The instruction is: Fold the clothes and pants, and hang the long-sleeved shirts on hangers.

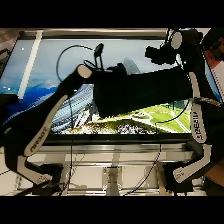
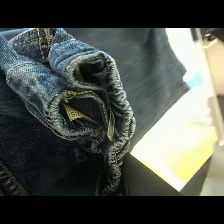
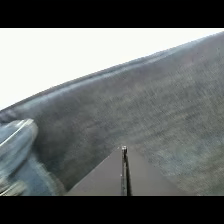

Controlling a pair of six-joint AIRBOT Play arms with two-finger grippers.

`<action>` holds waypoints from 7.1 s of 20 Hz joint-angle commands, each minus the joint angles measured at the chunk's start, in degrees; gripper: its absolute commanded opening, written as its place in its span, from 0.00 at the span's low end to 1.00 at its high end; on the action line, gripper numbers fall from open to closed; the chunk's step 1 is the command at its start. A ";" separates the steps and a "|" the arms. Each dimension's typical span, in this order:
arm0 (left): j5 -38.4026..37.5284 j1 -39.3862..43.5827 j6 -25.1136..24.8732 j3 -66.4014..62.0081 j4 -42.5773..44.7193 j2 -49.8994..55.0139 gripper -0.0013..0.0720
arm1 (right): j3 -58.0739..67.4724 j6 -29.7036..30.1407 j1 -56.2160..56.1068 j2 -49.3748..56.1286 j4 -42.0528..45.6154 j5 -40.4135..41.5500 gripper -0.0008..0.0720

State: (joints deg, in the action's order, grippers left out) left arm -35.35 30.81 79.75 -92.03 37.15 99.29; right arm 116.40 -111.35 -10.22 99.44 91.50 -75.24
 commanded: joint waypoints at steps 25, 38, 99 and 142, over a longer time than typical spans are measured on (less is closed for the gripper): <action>-22.16 -21.94 0.28 23.37 11.23 -15.43 0.05 | -13.27 40.28 28.37 4.55 -60.24 -12.26 0.03; -15.32 -20.94 -1.79 29.99 -8.35 -3.56 0.96 | -13.35 40.33 27.30 5.20 -60.26 -12.20 0.03; -39.41 -38.42 -0.87 22.93 34.34 -33.90 0.05 | -13.35 29.46 -11.74 17.05 -48.33 -0.96 0.03; 25.46 13.62 7.21 -12.15 -21.27 12.17 0.71 | 2.34 16.50 19.54 -3.54 -34.88 -4.66 0.32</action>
State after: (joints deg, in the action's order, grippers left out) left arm -12.38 44.29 87.05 -102.39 17.98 110.39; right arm 118.83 -94.52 8.08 96.03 58.52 -79.75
